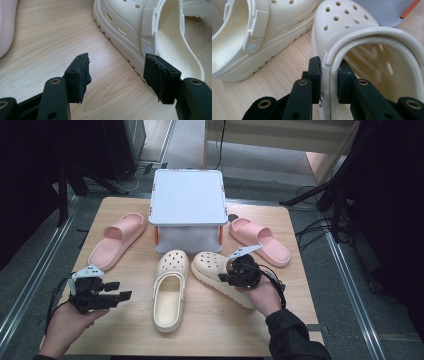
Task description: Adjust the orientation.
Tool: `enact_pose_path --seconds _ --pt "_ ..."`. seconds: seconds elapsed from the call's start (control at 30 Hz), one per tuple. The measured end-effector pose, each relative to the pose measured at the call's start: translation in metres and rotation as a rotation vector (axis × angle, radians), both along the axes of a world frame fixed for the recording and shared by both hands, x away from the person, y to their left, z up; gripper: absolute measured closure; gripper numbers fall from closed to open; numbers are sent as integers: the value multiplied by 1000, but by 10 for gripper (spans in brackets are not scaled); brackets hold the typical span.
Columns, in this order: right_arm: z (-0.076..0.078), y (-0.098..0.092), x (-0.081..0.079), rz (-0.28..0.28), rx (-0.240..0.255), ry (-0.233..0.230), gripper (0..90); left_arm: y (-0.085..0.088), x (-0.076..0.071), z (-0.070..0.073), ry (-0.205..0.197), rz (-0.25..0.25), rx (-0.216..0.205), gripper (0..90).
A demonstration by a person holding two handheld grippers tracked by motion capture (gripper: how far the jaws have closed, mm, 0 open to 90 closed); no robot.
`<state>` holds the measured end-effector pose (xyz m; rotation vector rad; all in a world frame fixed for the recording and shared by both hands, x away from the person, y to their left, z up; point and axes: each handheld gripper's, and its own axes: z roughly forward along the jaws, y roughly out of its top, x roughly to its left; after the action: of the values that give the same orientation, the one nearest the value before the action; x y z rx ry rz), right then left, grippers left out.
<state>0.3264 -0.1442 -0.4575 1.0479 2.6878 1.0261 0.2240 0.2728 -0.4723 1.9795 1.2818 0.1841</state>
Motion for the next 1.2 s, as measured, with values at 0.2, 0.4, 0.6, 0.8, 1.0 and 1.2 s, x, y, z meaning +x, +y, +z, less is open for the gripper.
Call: enact_pose_path --seconds 0.2,0.4,0.6,0.8,1.0,1.2 --pt "-7 14 -5 -3 -15 19 773 -4 1 -1 5 -17 4 372" --pt "-12 28 -10 -8 -21 38 749 -11 2 -1 -8 -41 11 374" --pt "-12 39 -14 -4 -3 34 701 -17 4 -2 -3 -57 21 374" --pt "-11 37 -15 9 15 23 678 -20 6 -1 -12 -72 22 385" --pt "2 18 -21 9 81 10 680 -22 12 -1 -2 -81 16 442" --pt "15 -5 -26 8 146 -24 828 -27 20 2 -4 -118 -2 634"
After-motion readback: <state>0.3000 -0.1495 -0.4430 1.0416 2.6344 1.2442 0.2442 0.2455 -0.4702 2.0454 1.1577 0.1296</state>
